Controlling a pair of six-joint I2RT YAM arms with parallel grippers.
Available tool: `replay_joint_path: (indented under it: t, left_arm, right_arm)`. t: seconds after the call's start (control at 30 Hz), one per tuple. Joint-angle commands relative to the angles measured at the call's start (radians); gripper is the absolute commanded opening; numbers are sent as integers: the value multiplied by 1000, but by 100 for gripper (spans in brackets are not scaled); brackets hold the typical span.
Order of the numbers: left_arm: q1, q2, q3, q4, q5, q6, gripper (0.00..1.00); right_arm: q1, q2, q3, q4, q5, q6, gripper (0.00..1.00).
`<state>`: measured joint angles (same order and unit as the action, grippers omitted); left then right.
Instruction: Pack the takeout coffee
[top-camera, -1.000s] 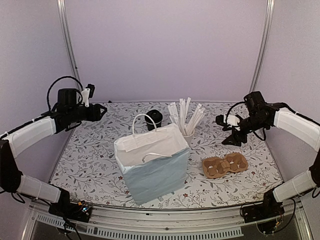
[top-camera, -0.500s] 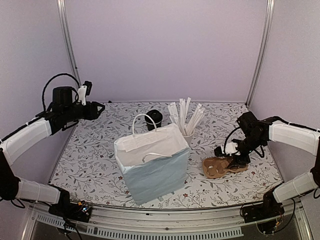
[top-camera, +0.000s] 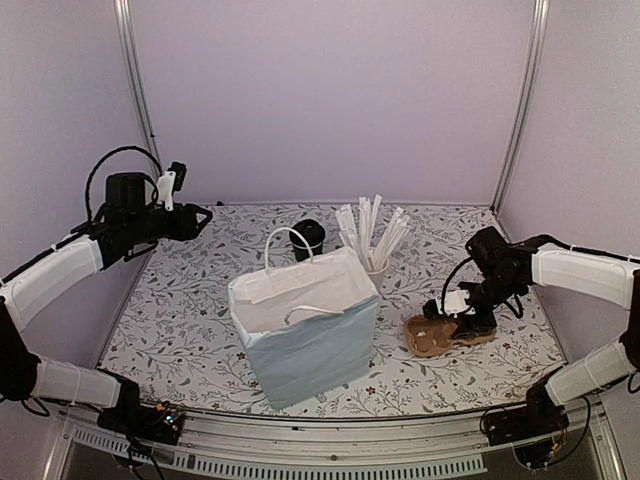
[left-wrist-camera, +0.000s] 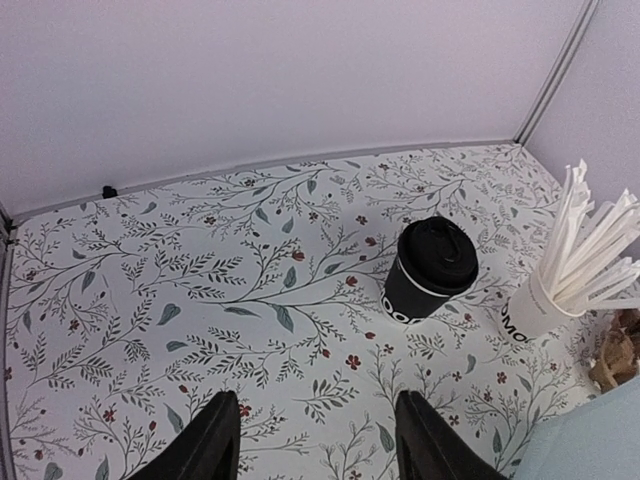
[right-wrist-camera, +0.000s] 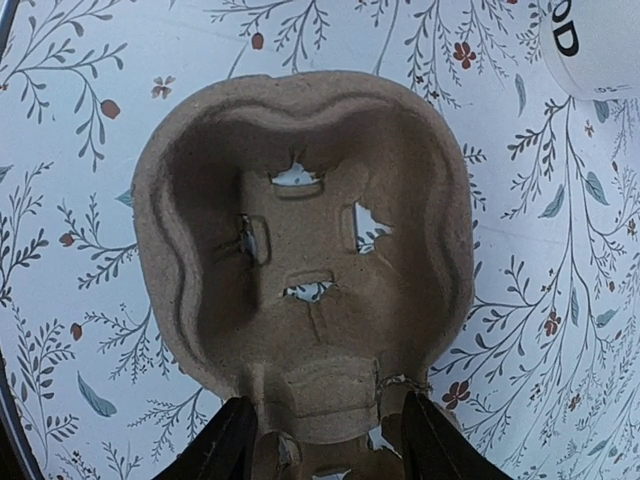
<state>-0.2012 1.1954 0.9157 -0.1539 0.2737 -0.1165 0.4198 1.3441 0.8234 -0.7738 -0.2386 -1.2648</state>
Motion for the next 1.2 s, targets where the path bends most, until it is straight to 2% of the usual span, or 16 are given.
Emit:
replay_joint_path:
  t: [0.0,0.57,0.8,1.17]
  left_arm:
    - [-10,-17,29,-15,11,14,54]
    - [-14,-16,32,-18,29,16,53]
    - [-16,-15,31,-19,31,17,53]
    - [-17,-13,31,-20,36,17,52]
  right_arm:
    - [36,40,19,-13,15,7,52]
    - [43,87,25,10,48,22,48]
    - [55,101,25,10,29,40,41]
    - [72,108,34,-13,-11,56,44]
